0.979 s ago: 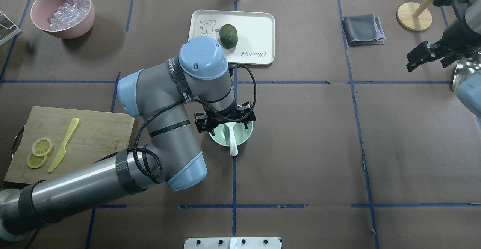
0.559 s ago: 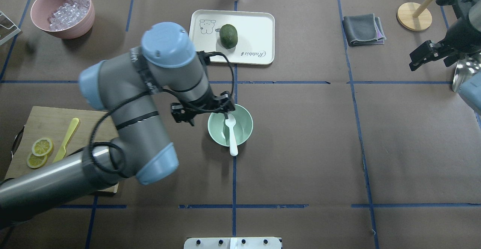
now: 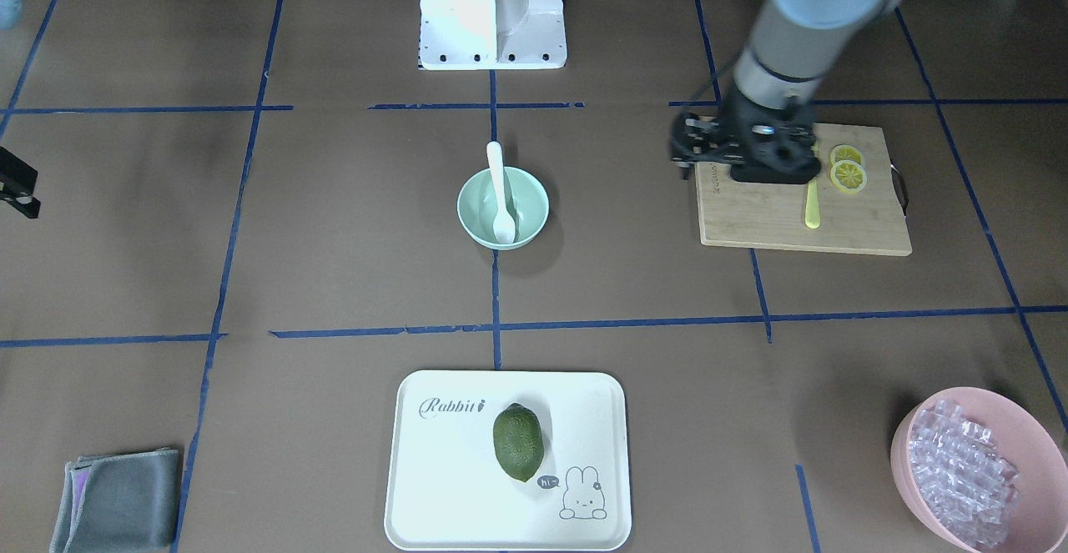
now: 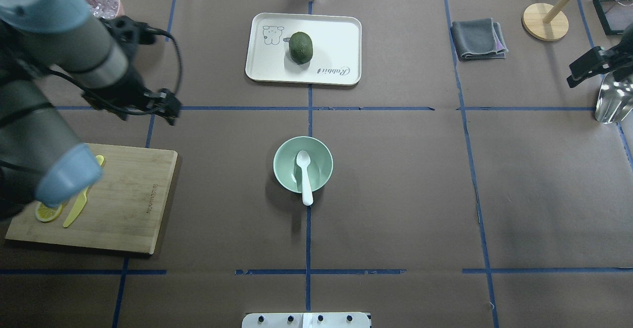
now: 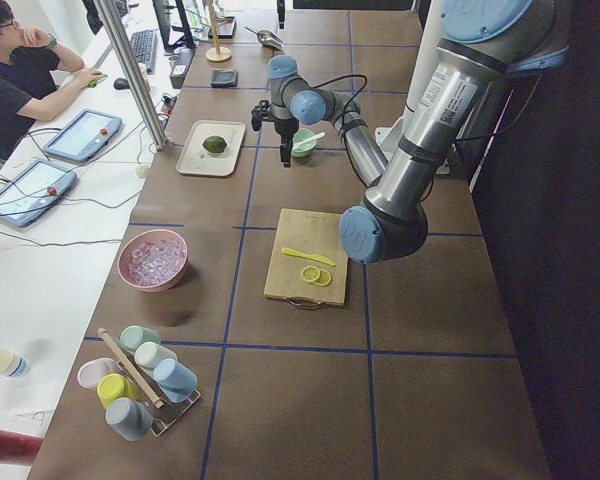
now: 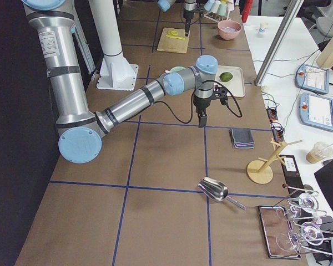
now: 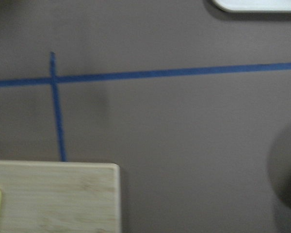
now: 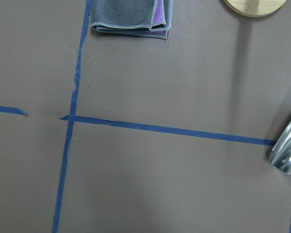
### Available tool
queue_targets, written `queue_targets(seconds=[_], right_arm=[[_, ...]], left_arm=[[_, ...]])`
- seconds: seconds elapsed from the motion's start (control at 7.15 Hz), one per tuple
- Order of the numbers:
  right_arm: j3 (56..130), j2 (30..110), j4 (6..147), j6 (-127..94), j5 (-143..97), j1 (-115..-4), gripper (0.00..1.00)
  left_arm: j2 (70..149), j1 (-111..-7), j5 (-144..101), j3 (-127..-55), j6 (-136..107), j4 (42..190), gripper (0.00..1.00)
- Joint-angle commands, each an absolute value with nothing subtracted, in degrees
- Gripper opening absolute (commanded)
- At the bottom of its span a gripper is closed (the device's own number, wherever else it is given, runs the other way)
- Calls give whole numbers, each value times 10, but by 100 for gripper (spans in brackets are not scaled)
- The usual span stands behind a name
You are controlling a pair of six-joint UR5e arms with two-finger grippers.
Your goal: Place spoon in bowl
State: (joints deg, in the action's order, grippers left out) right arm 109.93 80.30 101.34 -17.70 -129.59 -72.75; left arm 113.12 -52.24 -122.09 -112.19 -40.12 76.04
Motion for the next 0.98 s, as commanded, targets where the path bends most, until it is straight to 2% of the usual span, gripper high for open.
queue_targets(seconds=[0.0, 0.14, 0.42, 0.84], right_arm=[[1036, 834, 1013, -12, -1358, -825, 100], [1011, 854, 1013, 49, -1359, -862, 100], [956, 944, 857, 63, -1358, -883, 100], [938, 950, 822, 51, -1361, -887, 100]], left_arm=[[1032, -668, -1284, -1108, -198, 763, 100], [1002, -720, -1301, -1093, -139, 764, 100], [985, -806, -1334, -1018, -10, 764, 100], [970, -851, -1337, -963, 67, 765, 100]])
